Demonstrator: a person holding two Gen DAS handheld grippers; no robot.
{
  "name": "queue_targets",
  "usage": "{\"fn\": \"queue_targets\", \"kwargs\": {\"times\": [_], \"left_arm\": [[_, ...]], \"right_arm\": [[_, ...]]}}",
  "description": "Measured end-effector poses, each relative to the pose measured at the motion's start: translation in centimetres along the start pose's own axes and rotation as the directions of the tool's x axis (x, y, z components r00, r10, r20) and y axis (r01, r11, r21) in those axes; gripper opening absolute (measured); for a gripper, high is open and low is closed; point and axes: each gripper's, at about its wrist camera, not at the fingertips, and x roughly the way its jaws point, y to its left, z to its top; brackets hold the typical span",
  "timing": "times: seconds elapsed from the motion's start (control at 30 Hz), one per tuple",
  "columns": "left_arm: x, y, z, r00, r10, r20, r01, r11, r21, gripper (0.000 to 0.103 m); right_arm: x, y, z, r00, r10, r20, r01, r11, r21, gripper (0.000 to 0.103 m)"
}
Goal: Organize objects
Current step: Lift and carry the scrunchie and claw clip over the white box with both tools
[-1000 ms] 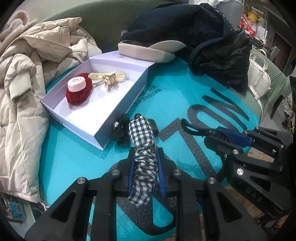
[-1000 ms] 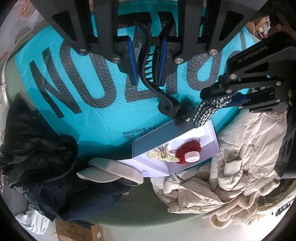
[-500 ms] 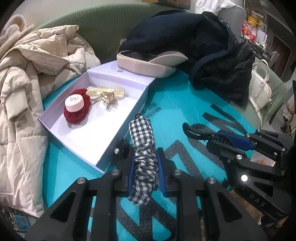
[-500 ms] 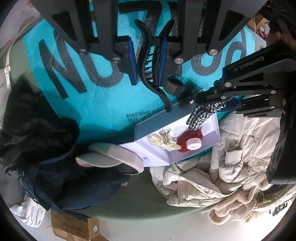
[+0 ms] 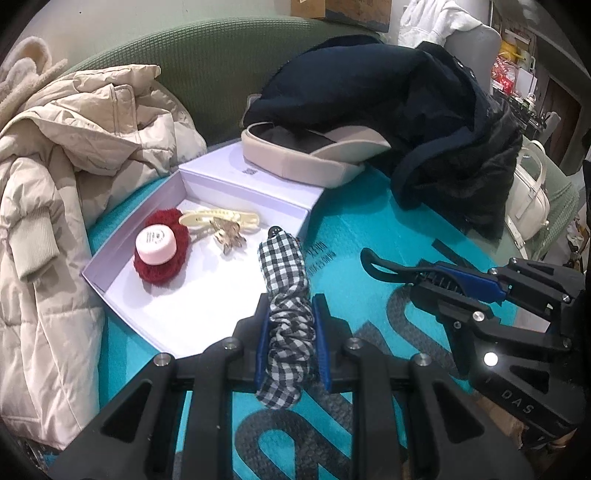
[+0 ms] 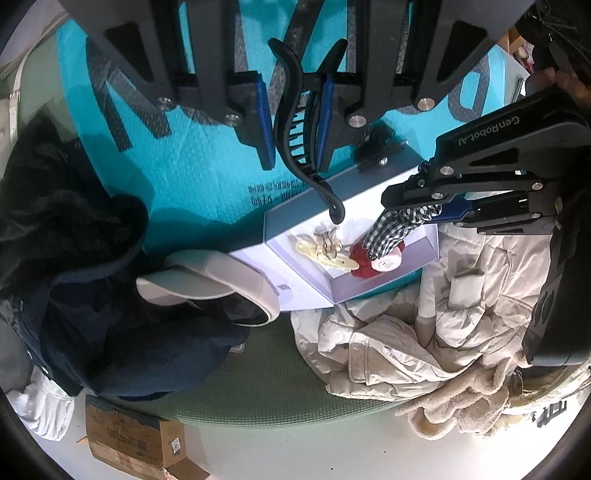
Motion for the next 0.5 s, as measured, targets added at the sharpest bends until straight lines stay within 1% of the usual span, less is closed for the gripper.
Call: {"fn": "queue_targets", "kwargs": {"times": [0.5], "left_arm": [[1.9, 3.2, 4.7, 0.999, 0.029, 0.025, -0.029, 0.999, -0.012, 0.02]], "right_arm": [[3.0, -0.2, 5.1, 0.998, 0.049, 0.033, -0.048, 0.998, -0.042, 0.021]]}}
